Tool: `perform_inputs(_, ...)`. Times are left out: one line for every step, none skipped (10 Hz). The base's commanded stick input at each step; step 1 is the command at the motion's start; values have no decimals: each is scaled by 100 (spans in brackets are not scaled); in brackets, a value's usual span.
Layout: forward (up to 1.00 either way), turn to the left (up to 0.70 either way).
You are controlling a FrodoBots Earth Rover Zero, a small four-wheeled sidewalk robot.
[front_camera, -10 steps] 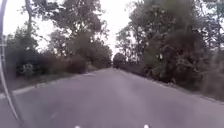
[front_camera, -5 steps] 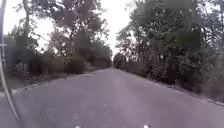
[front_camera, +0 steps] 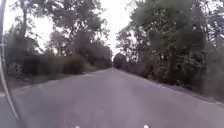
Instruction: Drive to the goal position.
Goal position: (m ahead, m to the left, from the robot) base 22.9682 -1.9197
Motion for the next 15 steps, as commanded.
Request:
perform_inputs(70, 35)
perform_inputs(70, 30)
perform_inputs(70, 1)
perform_inputs(70, 0)
perform_inputs(70, 0)
perform_inputs(70, 0)
perform_inputs(70, 0)
perform_inputs(70, 0)
perform_inputs(70, 0)
perform_inputs(70, 0)
perform_inputs(70, 0)
perform_inputs(70, 0)
perform_inputs(70, 0)
perform_inputs(70, 0)
perform_inputs(70, 0)
